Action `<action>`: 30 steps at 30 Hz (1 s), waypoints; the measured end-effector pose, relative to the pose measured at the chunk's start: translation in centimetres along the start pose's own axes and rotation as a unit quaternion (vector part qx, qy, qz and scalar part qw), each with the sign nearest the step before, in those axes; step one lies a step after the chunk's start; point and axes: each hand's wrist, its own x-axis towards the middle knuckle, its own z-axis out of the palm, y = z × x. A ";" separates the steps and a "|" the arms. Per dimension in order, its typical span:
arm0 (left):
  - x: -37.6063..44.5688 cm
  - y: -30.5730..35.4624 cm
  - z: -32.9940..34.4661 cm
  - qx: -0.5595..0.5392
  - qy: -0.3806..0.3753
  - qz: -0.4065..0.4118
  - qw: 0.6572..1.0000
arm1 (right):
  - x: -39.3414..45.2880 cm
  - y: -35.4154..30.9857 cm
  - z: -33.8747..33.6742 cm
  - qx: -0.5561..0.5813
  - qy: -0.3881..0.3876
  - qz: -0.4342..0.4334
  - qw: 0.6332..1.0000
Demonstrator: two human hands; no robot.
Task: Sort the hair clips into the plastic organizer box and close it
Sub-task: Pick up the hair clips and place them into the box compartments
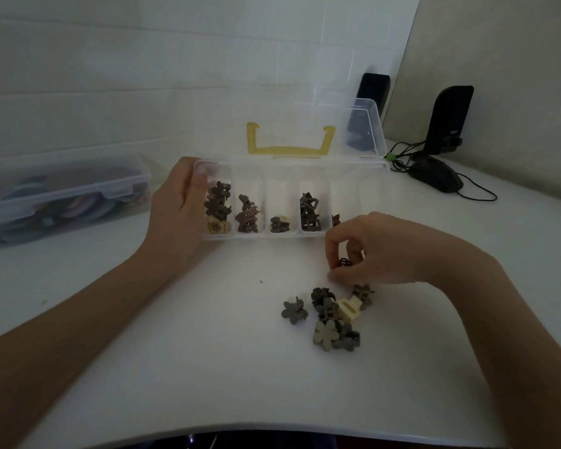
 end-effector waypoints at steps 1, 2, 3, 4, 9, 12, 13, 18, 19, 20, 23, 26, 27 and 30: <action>0.0 0.0 0.0 -0.002 0.000 0.000 1.000 | 0.0 0.0 0.0 0.007 0.004 -0.008 1.000; 0.0 -0.1 0.0 -0.002 0.000 0.000 1.000 | 0.1 0.1 0.0 0.019 0.009 -0.015 1.000; 0.0 -0.1 0.0 -0.001 -0.001 -0.001 1.000 | 0.1 0.3 0.0 0.034 0.019 -0.021 0.999; 0.0 -0.1 0.0 -0.002 -0.003 -0.003 1.000 | 0.1 0.5 -0.1 0.048 0.039 -0.024 0.998; 0.0 -0.1 -0.1 -0.005 -0.007 -0.006 1.000 | 0.3 1.2 -0.8 0.055 0.281 0.006 0.958; 0.0 0.0 -0.1 -0.005 -0.006 -0.010 1.000 | 0.6 1.8 -0.8 0.036 0.363 0.053 0.930; 0.0 0.0 -0.1 -0.007 -0.006 -0.012 1.000 | 0.6 2.0 -0.7 0.032 0.370 0.065 0.926; -0.1 0.2 -0.1 -0.002 -0.006 -0.010 1.000 | 0.8 3.0 -0.4 0.016 0.367 0.093 0.926; -0.1 0.2 -0.1 -0.001 -0.005 -0.011 1.000 | 0.8 3.1 -0.4 0.013 0.363 0.094 0.927; -0.1 0.2 -0.1 0.001 -0.005 -0.011 1.000 | 0.8 3.2 -0.4 0.012 0.360 0.093 0.928; -0.1 0.2 -0.1 -0.002 -0.005 -0.012 1.000 | 0.8 3.1 -0.3 0.009 0.359 0.088 0.929; -0.1 0.2 -0.1 0.001 -0.006 -0.010 1.000 | 1.0 3.0 -0.3 0.007 0.364 0.081 0.928; -0.1 0.2 -0.1 0.002 -0.006 -0.009 1.000 | 1.0 3.0 -0.3 0.006 0.368 0.077 0.927; -0.1 0.2 -0.1 0.004 -0.008 -0.011 1.000 | 0.8 2.4 -0.6 0.018 0.407 0.062 0.911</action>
